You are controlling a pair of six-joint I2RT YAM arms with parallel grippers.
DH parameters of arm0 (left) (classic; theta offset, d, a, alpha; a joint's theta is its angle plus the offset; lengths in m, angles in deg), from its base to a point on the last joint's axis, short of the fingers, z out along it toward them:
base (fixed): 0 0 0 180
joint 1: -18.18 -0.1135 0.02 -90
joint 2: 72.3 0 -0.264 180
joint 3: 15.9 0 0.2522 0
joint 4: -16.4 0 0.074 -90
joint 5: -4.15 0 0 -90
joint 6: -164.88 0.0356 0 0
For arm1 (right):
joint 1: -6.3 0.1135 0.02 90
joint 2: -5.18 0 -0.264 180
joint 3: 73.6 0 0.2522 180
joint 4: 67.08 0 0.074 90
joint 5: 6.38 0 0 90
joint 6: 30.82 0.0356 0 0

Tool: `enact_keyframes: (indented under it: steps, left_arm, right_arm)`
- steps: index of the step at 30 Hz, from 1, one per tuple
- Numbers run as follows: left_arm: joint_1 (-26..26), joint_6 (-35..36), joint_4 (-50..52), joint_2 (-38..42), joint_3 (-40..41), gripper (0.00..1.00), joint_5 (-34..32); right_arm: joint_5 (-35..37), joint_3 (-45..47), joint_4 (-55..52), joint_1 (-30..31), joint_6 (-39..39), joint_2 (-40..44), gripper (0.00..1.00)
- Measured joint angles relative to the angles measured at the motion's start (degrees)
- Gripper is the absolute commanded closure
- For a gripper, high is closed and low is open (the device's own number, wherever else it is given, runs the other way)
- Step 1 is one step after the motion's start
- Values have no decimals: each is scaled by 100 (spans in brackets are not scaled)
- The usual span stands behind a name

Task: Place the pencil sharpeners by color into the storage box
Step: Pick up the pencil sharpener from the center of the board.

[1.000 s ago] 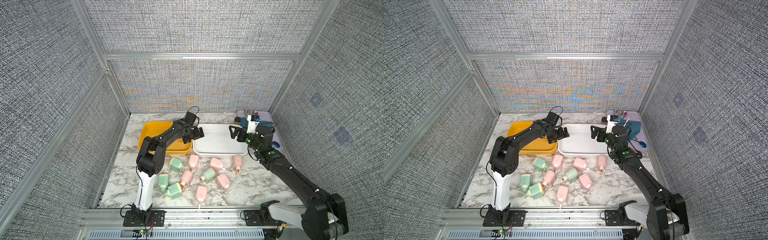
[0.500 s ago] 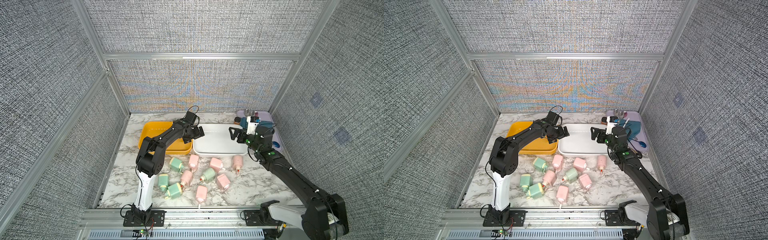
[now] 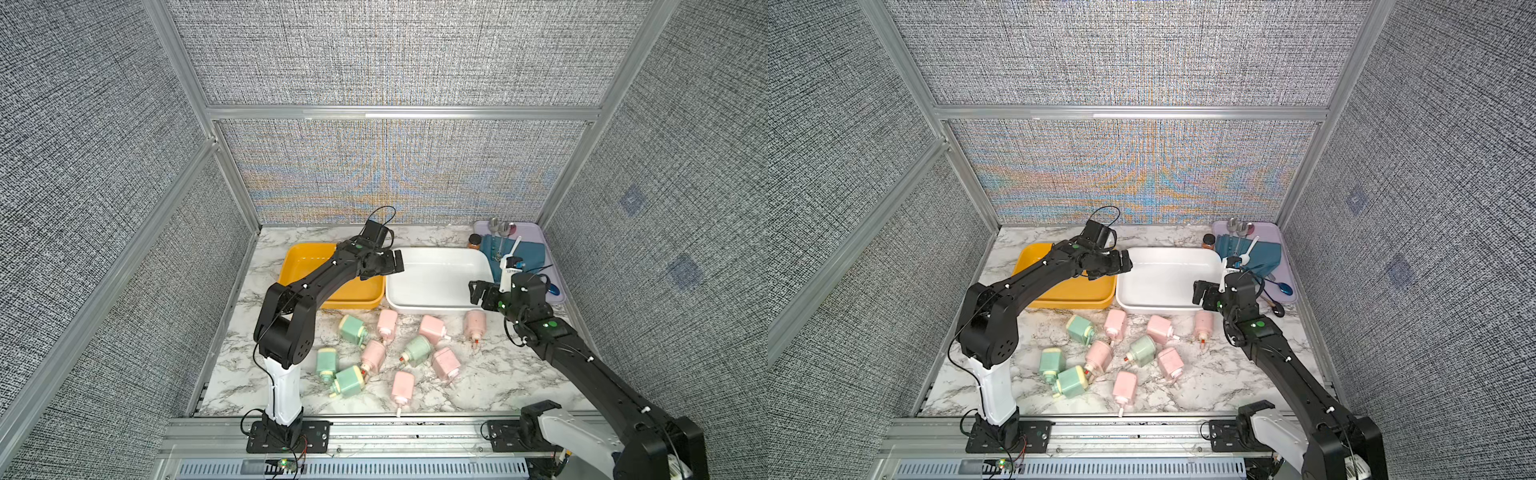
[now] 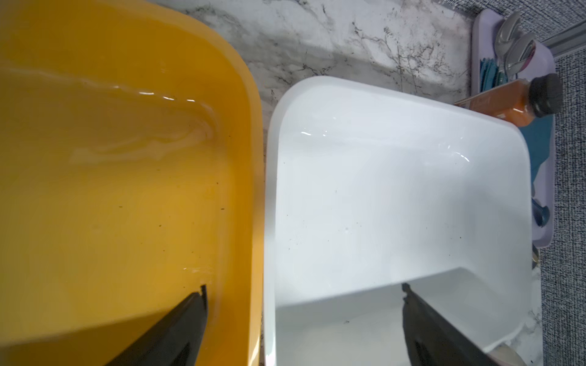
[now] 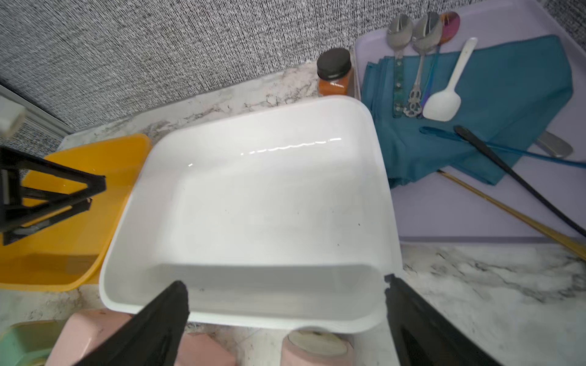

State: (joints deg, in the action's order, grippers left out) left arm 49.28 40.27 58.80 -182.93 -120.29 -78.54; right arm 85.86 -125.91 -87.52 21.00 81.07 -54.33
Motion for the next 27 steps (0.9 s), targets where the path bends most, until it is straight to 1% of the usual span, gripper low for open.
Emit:
enact_keyframes:
  steps: [5,10,14,21,27]
  left_arm:
    - [31,374,-564,564,656,1,74]
    - [37,741,-1143,1139,1327,1,-9]
    - [35,916,-1611,1534,1921,1,-81]
    - [37,1209,-2118,1878,2435,1,72]
    - [37,1335,-2144,2046,2625,1,55]
  right_arm:
    - [-17,317,-461,72,247,219,1]
    - [-131,667,-793,219,549,243,6]
    - [-87,726,-879,380,669,216,9]
    - [168,693,-898,695,874,-149,17]
    - [743,505,-981,968,1119,-522,23]
